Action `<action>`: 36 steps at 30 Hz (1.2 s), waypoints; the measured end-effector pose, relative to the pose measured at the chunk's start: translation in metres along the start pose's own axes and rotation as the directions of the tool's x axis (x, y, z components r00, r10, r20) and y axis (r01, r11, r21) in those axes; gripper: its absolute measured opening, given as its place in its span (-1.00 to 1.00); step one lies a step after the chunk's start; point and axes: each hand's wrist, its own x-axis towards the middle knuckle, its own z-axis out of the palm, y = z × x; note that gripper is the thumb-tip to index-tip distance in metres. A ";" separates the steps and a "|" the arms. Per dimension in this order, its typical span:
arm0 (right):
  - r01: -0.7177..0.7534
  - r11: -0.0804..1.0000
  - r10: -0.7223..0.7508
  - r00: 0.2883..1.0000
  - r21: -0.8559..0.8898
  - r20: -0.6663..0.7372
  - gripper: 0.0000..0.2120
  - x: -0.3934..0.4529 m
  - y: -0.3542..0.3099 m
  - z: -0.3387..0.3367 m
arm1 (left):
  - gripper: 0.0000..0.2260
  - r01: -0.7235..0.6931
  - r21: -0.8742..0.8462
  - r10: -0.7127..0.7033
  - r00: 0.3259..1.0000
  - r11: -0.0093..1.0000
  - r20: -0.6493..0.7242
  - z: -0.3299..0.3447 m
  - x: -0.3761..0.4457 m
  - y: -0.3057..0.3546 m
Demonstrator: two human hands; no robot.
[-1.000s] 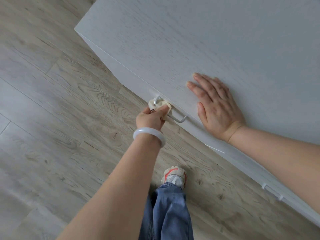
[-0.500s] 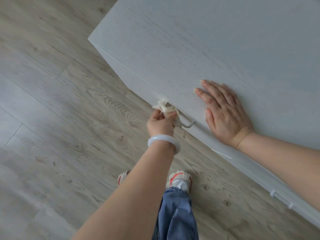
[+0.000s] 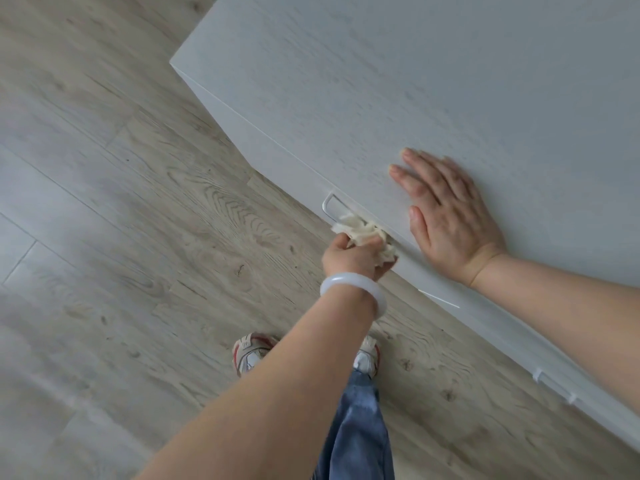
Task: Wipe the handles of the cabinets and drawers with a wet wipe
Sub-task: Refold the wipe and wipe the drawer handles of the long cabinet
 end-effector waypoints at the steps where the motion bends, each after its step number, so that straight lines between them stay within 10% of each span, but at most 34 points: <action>1: 0.000 1.000 0.000 1.000 -0.001 0.001 -0.49 0.000 0.000 0.000 | -0.67 0.030 -0.033 -0.029 0.999 0.999 0.022 0.001 0.000 0.001; 15: 0.001 1.000 -0.001 1.000 -0.005 0.013 -0.49 0.000 0.001 -0.002 | -0.70 -0.384 0.313 0.416 0.909 0.869 -0.040 -0.024 0.016 0.031; 29: -0.007 1.000 0.007 1.000 0.001 -0.003 -0.48 0.000 -0.001 0.000 | -0.71 0.066 -0.119 -0.066 0.998 0.991 0.002 0.003 0.003 -0.013; 36: -0.006 1.000 0.006 1.000 0.010 -0.001 -0.48 -0.001 0.001 0.001 | -0.74 0.093 0.100 -0.093 0.996 0.991 -0.003 0.000 0.010 0.011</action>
